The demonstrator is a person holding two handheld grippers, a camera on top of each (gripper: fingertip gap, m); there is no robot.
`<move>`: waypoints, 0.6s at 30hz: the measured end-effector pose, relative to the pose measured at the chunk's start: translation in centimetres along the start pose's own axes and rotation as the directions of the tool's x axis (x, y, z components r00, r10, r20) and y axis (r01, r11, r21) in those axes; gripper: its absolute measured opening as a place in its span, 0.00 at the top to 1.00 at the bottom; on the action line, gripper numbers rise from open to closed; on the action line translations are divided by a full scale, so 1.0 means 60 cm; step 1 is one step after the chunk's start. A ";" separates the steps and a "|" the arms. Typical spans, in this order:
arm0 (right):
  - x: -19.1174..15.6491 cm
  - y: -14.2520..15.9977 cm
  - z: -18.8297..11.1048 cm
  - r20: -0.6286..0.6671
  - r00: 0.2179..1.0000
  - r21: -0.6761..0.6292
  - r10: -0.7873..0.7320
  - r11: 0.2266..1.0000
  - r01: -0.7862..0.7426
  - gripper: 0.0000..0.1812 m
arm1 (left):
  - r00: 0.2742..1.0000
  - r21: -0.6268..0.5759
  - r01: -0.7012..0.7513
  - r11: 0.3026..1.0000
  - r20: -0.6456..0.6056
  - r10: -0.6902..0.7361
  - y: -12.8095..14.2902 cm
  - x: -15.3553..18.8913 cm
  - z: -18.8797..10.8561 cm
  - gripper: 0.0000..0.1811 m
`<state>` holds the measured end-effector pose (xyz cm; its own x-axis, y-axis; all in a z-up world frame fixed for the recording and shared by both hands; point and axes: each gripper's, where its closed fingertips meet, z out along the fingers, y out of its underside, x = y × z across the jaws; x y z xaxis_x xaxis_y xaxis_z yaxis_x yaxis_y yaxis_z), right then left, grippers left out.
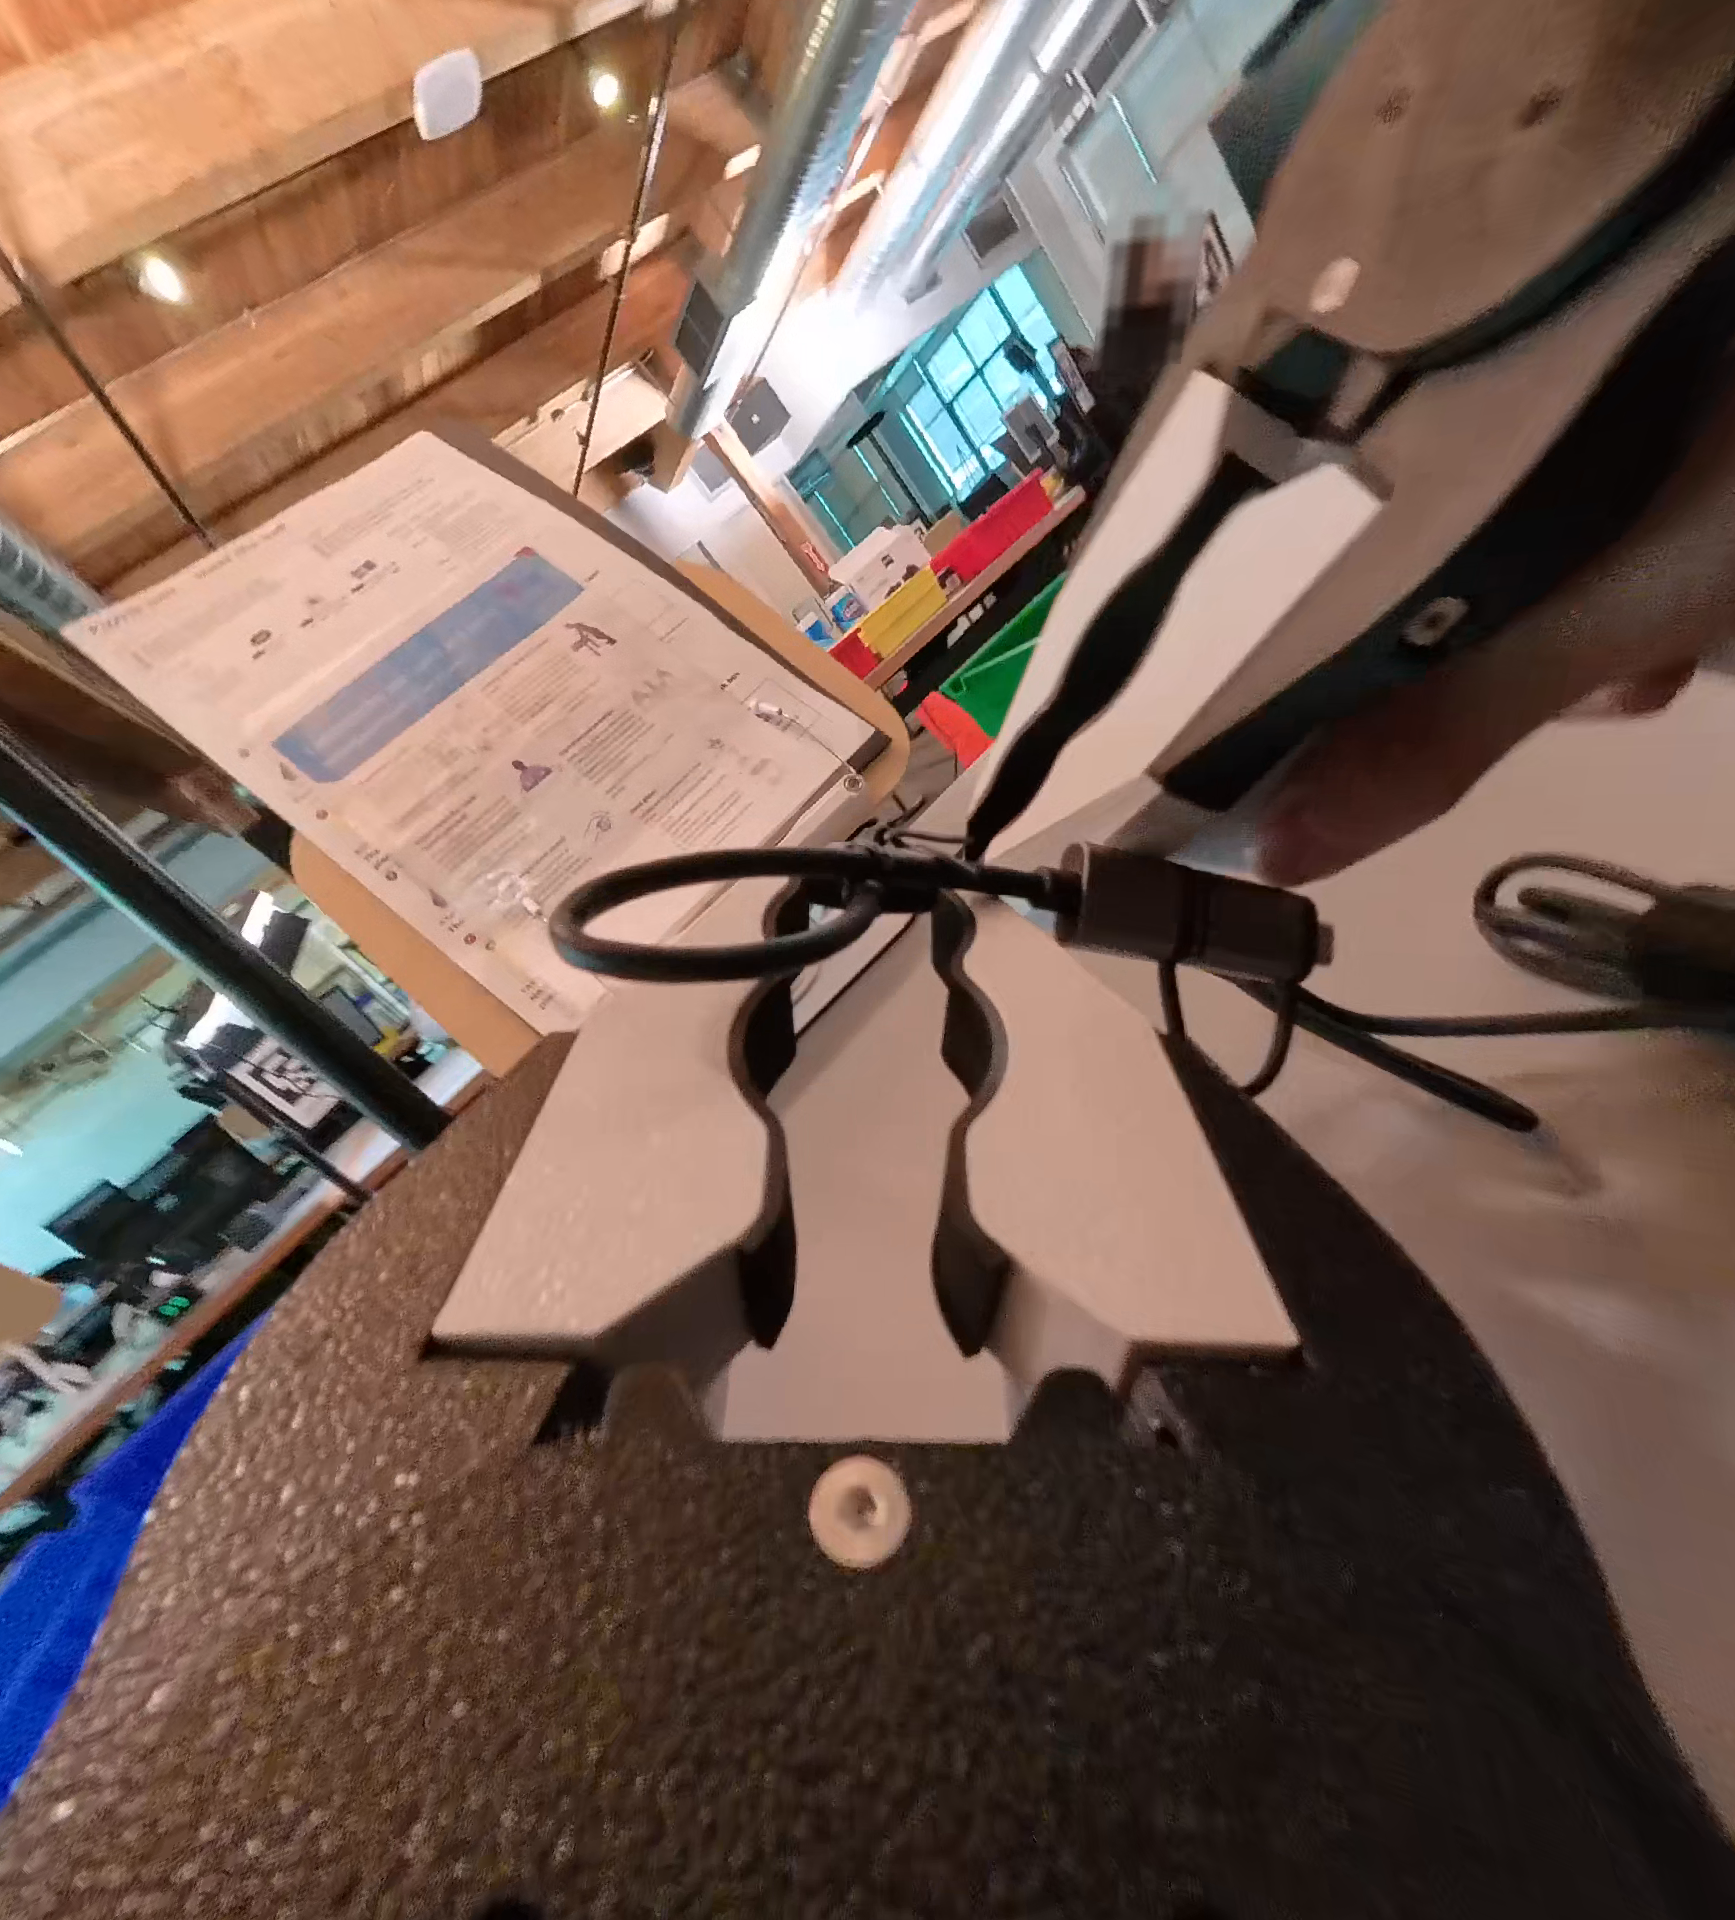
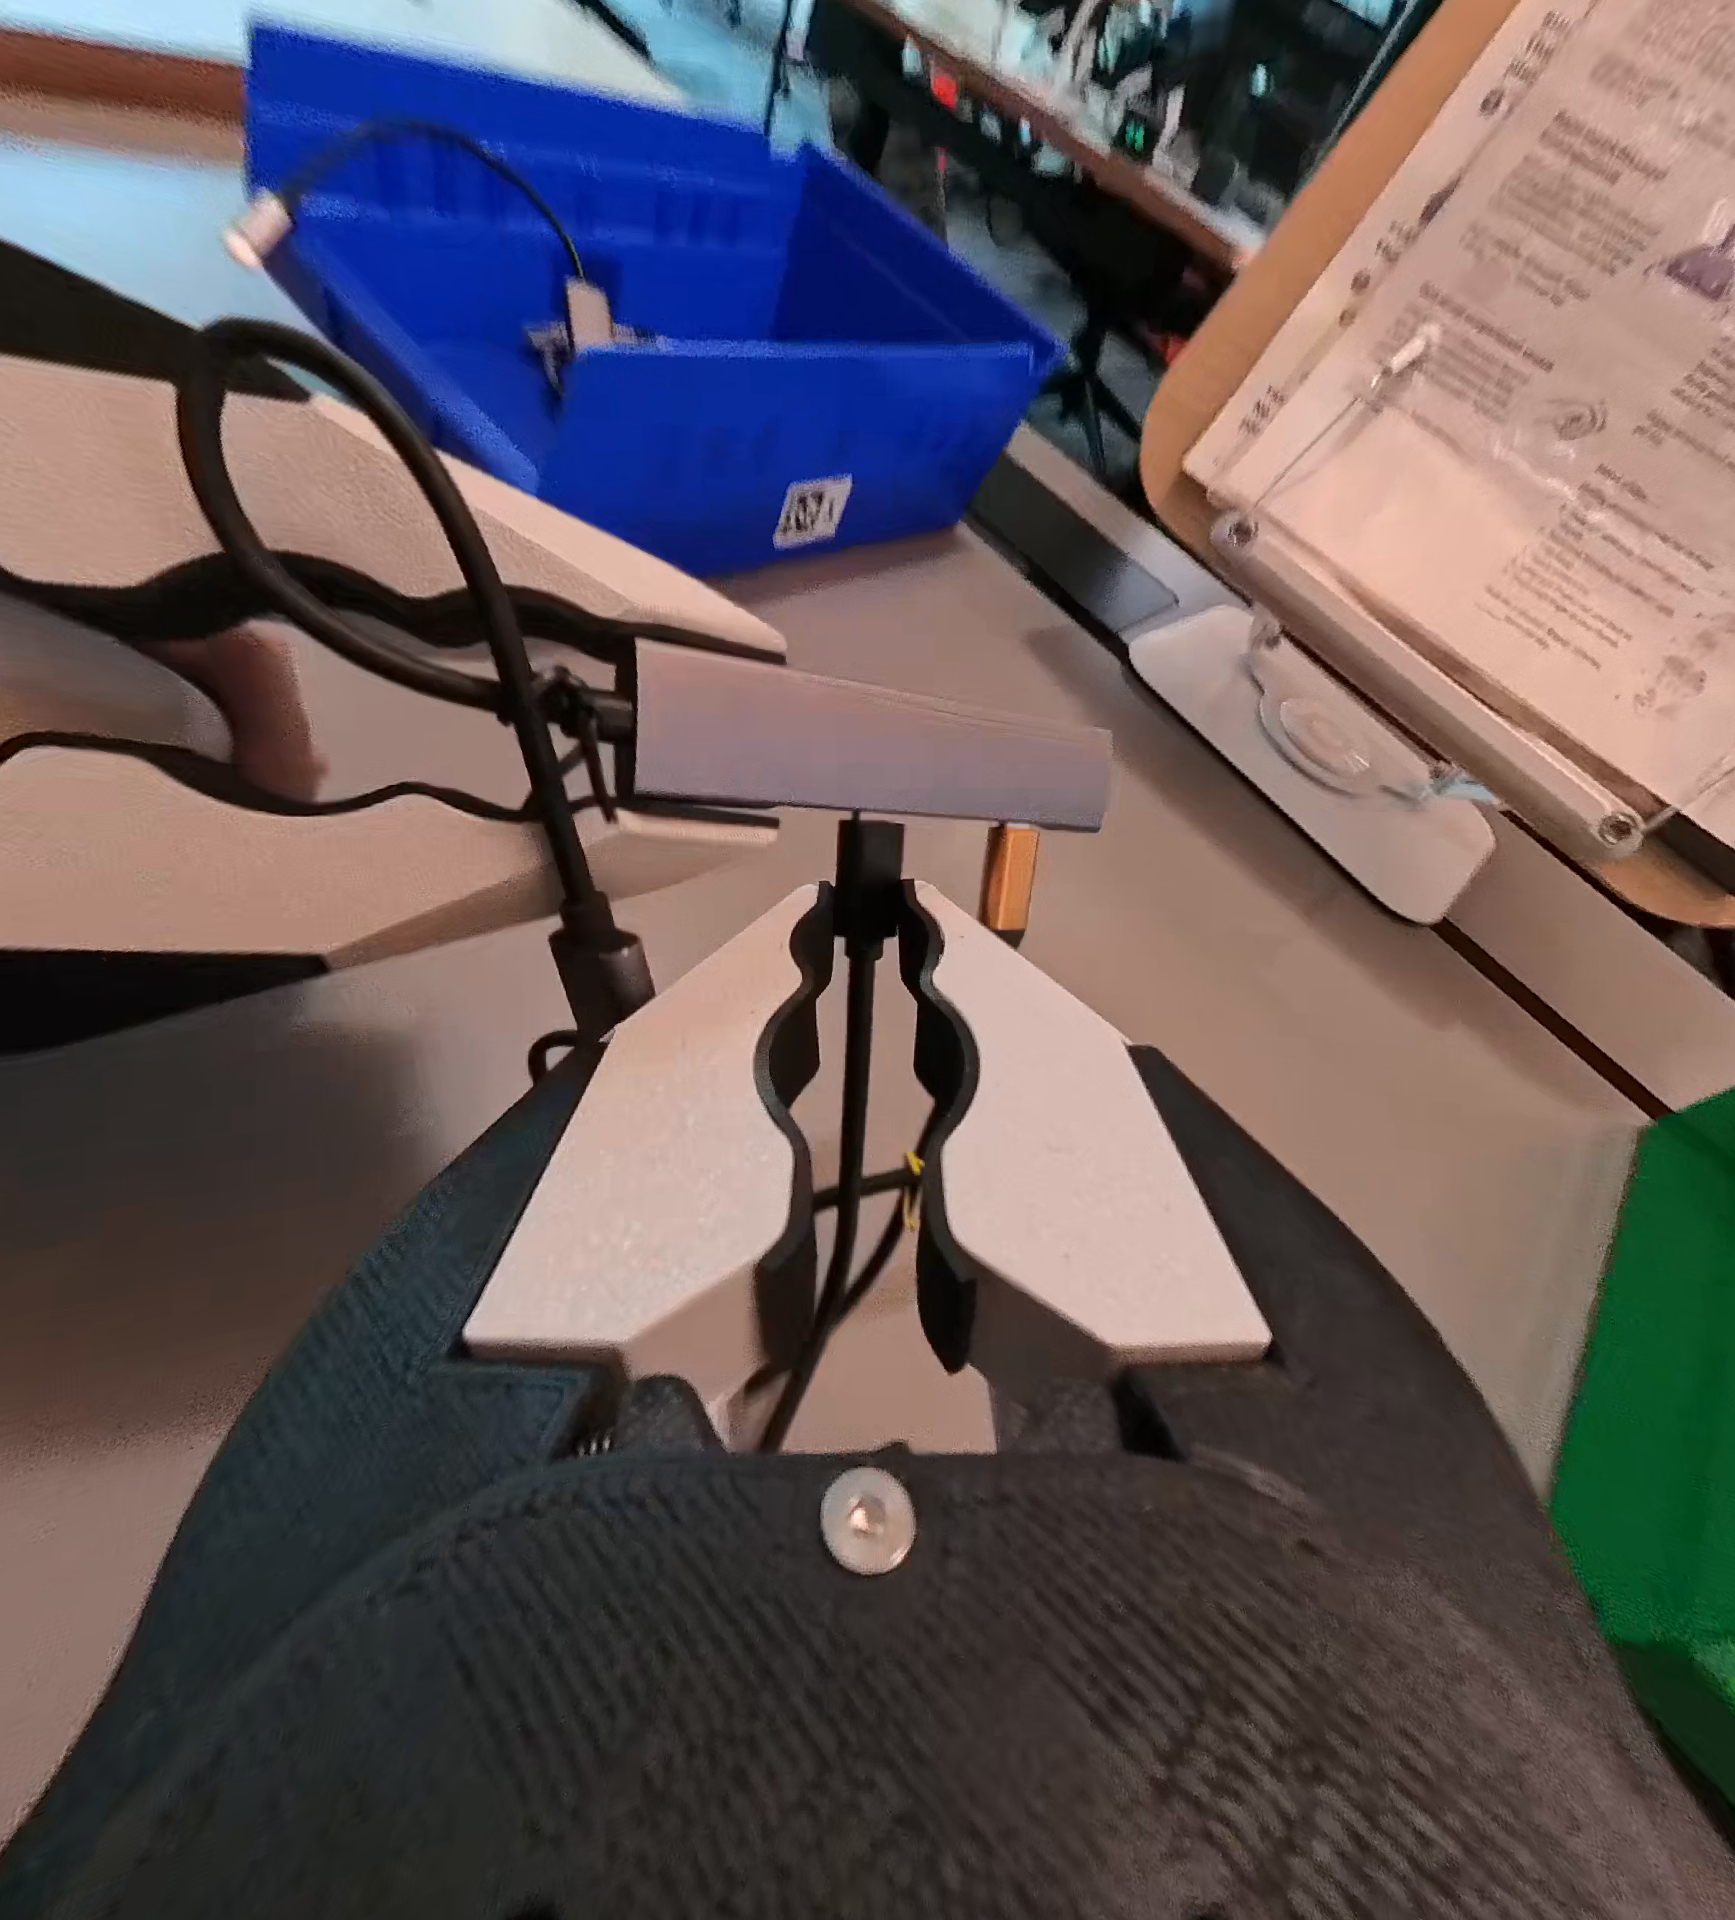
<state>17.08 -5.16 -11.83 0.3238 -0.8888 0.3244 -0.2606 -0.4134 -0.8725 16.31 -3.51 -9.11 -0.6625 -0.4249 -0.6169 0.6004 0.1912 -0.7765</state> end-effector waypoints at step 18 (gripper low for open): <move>-0.013 -0.047 -0.002 0.250 0.918 0.372 0.307 0.845 -0.383 0.87 | 0.921 0.141 0.388 0.911 -0.036 -0.387 0.003 -0.047 -0.018 0.88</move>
<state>17.44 -3.32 -9.59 0.4447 -0.8936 -0.0608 -0.0060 0.0650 -0.9979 17.76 -1.31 -7.67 -0.8591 -0.4334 -0.2722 0.3527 -0.1159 -0.9285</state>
